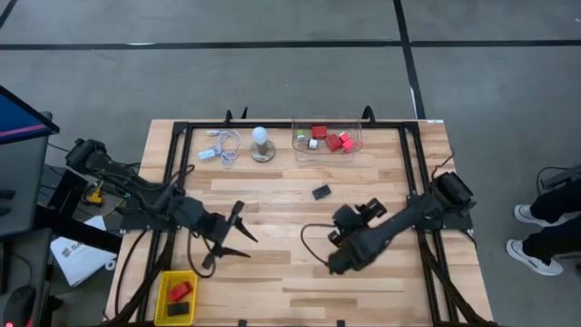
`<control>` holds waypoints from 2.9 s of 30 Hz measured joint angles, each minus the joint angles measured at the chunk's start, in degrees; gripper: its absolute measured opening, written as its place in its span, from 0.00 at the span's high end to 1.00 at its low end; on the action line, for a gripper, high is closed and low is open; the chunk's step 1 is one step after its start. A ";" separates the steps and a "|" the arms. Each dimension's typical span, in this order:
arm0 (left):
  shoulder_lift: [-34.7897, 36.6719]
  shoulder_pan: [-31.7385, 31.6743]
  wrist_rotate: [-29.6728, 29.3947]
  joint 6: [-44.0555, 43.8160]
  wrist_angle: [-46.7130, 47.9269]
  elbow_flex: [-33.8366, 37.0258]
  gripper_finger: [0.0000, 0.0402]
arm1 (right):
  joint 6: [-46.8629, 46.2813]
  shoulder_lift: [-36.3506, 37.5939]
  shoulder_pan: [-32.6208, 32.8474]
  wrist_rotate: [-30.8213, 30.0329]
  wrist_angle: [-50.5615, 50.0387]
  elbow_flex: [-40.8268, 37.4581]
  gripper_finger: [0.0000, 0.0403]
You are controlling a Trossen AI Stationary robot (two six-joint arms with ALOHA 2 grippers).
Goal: Pick & Place Office items
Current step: Put the blue digital clock into the yellow basket
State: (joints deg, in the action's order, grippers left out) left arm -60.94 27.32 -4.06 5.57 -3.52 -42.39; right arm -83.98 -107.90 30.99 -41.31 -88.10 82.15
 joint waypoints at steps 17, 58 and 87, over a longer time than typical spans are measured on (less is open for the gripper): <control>3.84 6.20 -2.16 2.98 1.74 2.60 0.29 | 24.47 16.28 -12.57 8.46 13.77 0.04 0.53; 5.50 9.31 -7.08 -1.58 4.98 3.52 0.29 | 7.45 22.58 -0.27 19.20 52.77 -46.14 0.28; 2.40 9.49 -25.31 5.48 -0.92 7.80 0.29 | 25.92 25.73 5.74 16.84 103.21 -47.08 0.65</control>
State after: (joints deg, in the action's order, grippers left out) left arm -58.54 36.81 -29.37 11.05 -4.45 -34.59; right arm -58.06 -82.17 36.72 -24.47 15.12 35.07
